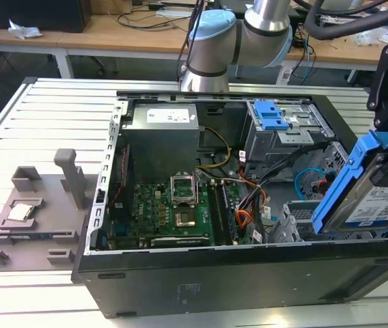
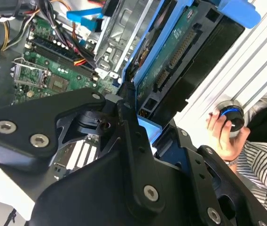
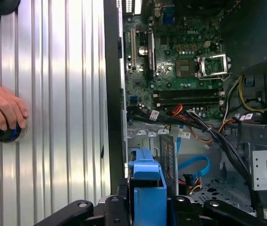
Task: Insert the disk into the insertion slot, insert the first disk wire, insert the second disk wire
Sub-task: 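Insert the disk into the insertion slot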
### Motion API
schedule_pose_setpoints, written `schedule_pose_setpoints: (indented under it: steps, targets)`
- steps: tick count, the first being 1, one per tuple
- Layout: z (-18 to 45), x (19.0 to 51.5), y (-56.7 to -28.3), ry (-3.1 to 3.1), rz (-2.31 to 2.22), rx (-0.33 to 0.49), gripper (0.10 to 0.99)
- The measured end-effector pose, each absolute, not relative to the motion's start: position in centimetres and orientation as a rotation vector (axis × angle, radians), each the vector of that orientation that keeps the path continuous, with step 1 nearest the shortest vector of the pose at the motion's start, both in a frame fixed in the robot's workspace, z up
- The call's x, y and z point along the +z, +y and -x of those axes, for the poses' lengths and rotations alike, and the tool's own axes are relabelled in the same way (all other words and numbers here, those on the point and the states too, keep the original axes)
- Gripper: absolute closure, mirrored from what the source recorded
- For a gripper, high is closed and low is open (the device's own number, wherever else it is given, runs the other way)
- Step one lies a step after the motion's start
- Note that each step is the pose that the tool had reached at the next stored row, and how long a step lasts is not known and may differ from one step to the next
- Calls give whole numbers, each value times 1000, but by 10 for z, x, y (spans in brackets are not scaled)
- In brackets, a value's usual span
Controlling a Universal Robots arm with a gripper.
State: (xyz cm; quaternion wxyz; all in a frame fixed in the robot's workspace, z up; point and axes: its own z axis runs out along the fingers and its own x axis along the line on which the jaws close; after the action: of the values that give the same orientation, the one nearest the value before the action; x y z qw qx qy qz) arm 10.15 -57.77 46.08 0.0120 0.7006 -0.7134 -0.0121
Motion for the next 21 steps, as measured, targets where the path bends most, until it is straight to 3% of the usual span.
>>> schedule_pose_setpoints:
  steps: [11,21]
  targets:
    - [-89,458,-550,-2231,-2191,-53,718]
    - [-89,446,-547,-2233,-2194,-60,718]
